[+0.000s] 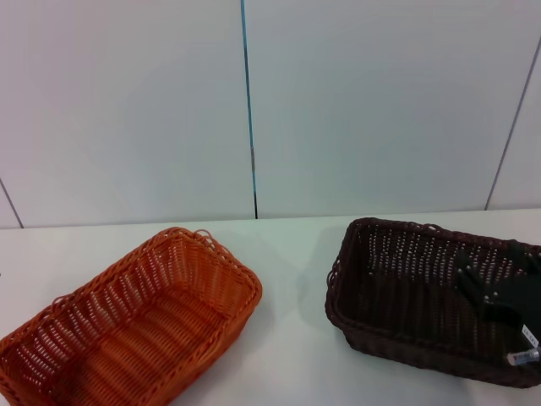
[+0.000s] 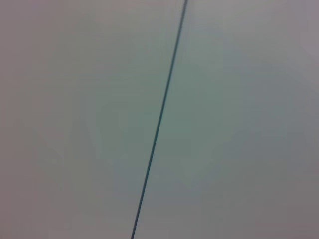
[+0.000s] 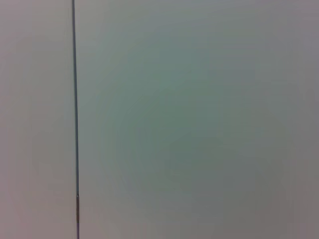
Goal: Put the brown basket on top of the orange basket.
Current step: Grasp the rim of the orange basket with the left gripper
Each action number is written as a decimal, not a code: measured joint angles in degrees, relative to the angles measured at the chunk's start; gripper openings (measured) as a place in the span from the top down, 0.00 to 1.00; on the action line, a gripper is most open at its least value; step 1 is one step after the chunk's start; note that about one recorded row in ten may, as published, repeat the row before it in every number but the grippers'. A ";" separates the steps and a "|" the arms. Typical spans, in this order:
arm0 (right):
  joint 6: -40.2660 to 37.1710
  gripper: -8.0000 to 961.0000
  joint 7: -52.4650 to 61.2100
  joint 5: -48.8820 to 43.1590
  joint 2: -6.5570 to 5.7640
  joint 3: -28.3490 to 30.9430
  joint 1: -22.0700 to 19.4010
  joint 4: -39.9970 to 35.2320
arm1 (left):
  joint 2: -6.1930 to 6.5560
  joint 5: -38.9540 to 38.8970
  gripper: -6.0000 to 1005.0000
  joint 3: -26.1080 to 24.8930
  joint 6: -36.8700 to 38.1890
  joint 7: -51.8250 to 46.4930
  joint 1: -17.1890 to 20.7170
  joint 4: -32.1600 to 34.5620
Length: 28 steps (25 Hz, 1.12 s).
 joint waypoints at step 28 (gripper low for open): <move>-5.48 0.28 -3.96 -0.08 0.09 -1.38 -3.31 0.11 | -0.05 1.47 0.10 -0.86 -12.53 6.96 3.64 -8.65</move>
